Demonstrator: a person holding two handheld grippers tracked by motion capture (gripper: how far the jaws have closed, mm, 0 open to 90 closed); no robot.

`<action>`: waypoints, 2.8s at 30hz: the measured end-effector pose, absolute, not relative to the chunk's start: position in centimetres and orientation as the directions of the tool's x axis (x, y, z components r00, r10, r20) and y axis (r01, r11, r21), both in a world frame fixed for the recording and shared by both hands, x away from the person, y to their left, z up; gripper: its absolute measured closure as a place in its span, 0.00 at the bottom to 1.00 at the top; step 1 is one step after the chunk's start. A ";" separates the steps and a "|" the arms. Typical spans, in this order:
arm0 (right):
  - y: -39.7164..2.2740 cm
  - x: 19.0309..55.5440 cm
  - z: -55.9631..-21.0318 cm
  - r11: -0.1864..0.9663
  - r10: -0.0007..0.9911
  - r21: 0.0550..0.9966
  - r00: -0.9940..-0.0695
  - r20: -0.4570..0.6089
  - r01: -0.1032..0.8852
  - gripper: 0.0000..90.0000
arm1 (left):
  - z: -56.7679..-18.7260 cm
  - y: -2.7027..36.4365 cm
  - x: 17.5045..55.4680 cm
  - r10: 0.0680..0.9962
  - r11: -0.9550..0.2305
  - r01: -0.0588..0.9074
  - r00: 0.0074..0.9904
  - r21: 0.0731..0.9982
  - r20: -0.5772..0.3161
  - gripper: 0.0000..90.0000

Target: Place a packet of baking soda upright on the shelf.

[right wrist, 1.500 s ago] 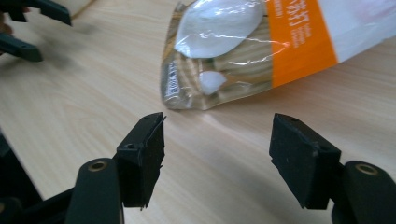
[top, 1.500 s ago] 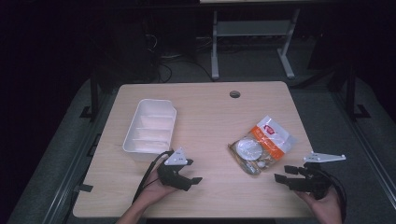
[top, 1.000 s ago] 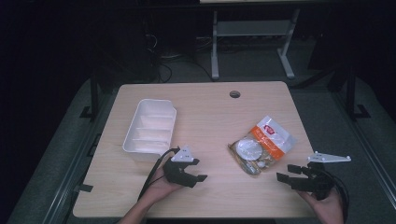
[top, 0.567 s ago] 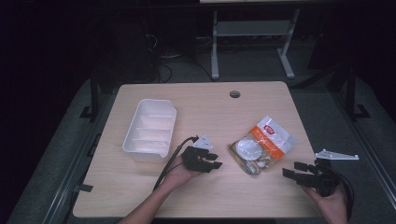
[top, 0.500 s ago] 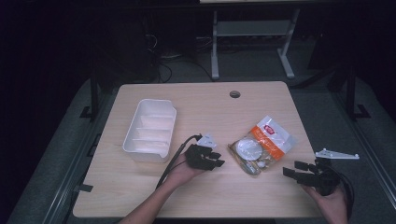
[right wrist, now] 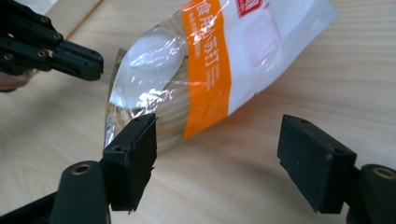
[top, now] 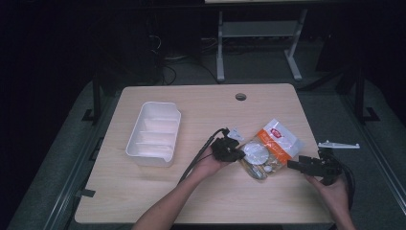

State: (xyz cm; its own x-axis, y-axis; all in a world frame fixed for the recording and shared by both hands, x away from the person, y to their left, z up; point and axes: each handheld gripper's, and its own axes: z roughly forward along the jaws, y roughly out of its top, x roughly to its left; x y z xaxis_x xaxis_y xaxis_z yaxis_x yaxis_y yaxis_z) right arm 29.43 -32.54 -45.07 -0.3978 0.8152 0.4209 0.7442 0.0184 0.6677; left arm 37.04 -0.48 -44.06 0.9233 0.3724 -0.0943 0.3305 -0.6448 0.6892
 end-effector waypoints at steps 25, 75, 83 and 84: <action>-29.3 34.4 -46.8 -0.001 0.791 0.628 -0.384 0.477 0.778 0.74 | -44.3 -1.9 37.5 0.377 -0.657 0.342 0.921 0.672 -0.100 0.88; -22.7 36.0 -35.9 0.339 0.669 0.764 -0.712 0.214 0.548 1.00 | -44.3 9.7 29.4 0.321 -0.565 0.288 0.940 0.773 -0.116 0.41; -20.8 36.2 -35.1 0.353 0.625 0.787 -0.753 0.204 0.506 1.00 | -44.1 11.0 28.2 0.307 -0.562 0.282 0.944 0.778 -0.121 0.39; -20.4 36.2 -35.0 0.358 0.617 0.787 -0.760 0.203 0.502 1.00 | -44.1 11.1 28.0 0.305 -0.564 0.279 0.945 0.777 -0.118 0.38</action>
